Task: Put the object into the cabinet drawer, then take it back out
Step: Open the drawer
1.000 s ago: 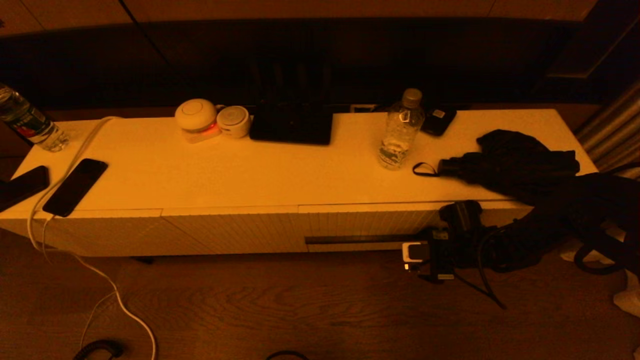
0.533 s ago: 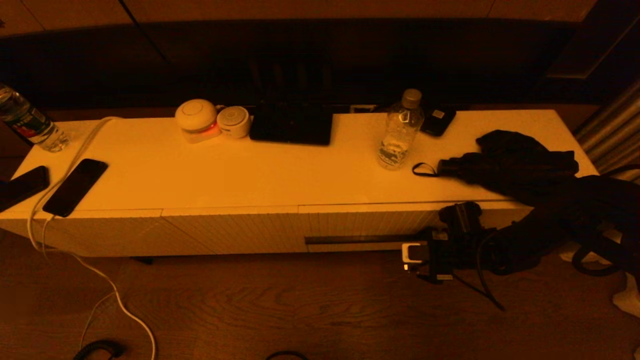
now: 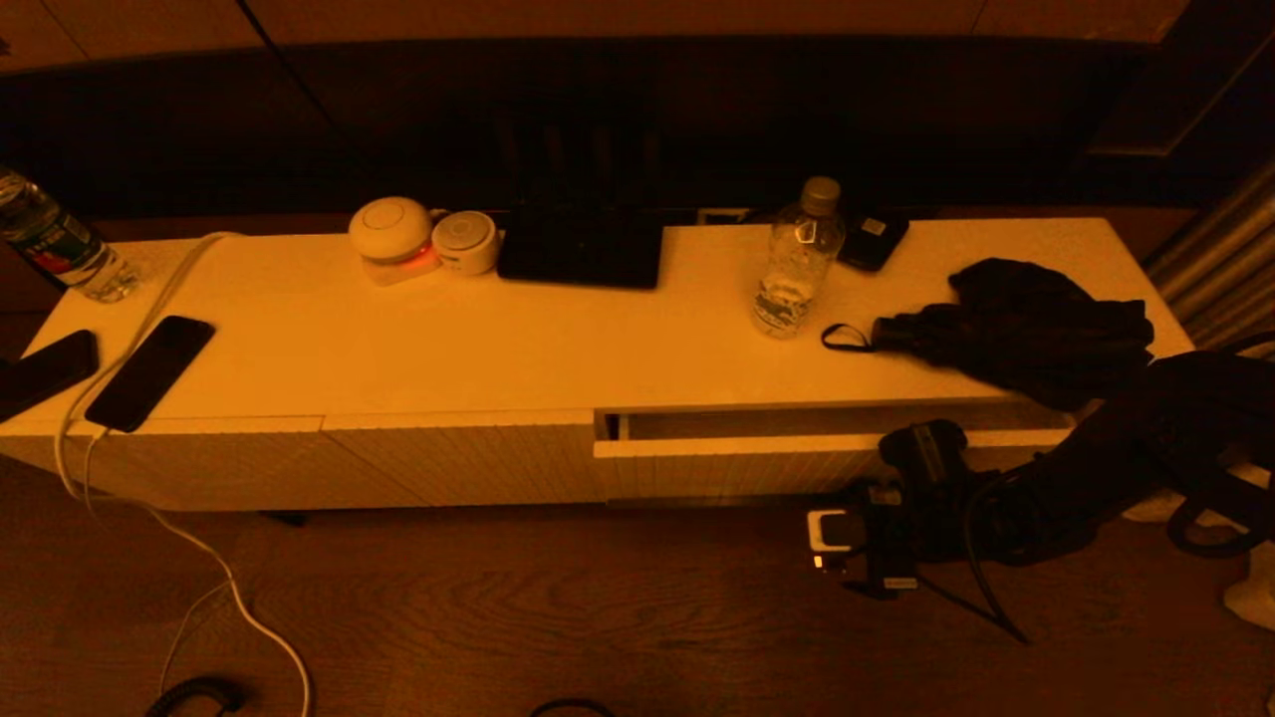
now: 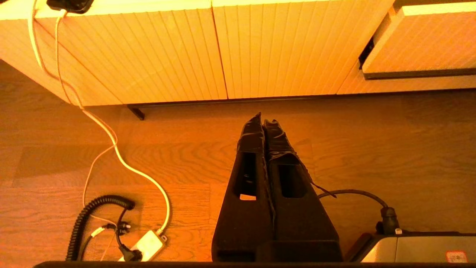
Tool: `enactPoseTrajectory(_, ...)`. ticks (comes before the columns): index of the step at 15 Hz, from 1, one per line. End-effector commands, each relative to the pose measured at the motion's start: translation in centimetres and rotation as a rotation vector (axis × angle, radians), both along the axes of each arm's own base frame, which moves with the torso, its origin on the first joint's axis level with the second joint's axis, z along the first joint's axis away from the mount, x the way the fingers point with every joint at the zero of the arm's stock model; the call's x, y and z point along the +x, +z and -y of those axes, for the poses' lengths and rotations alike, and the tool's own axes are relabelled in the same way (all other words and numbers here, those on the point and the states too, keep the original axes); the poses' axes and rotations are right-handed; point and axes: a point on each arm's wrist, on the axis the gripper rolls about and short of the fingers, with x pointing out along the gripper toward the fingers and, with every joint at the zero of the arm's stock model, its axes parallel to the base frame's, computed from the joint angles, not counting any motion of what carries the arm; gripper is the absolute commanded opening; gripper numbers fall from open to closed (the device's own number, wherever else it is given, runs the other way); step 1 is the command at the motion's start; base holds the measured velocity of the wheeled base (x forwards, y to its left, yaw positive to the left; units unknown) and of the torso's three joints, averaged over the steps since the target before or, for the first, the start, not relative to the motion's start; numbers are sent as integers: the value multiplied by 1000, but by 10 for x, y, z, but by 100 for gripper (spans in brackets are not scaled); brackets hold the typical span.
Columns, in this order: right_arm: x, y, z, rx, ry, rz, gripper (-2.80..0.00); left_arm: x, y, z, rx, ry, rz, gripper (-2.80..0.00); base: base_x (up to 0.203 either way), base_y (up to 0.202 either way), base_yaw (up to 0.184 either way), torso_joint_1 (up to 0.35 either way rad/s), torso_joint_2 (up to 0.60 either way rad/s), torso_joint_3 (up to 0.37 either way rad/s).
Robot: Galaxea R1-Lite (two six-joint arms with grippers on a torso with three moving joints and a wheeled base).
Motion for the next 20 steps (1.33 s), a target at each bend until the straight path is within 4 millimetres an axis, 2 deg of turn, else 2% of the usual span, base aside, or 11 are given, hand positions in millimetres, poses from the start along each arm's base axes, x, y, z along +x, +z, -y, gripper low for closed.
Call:
enactPoseTrajectory(1, -9, 2, 0, -6, 12, -8, 0, 0, 0, 0, 0, 0, 0, -280, 0, 0, 0, 0, 0, 0)
enactPoseTrajectory(7, -61, 15, 0, -3, 30, -73, 0, 0, 0, 0, 0, 0, 0, -280, 0, 0, 0, 0, 0, 0)
enactPoseTrajectory(11, -92, 35, 7, 5, 30, -58, 0, 0, 0, 0, 0, 0, 0, -280, 0, 0, 0, 0, 0, 0)
enactPoseTrajectory(13, -108, 54, 12, 30, 12, -20, 0, 0, 0, 0, 0, 0, 0, -280, 0, 0, 0, 0, 0, 0)
enactPoseTrajectory(14, -118, 64, 15, 41, 6, 4, -280, 0, 0, 0, 0, 0, 0, -280, 0, 0, 0, 0, 0, 0)
enactPoseTrajectory(18, -162, 113, 28, 89, -52, 48, -280, 0, 0, 0, 0, 0, 0, -280, 0, 0, 0, 0, 0, 0)
enactPoseTrajectory(20, -184, 139, 31, 195, -174, -8, -280, 0, 0, 0, 0, 0, 0, -280, 0, 0, 0, 0, 0, 0)
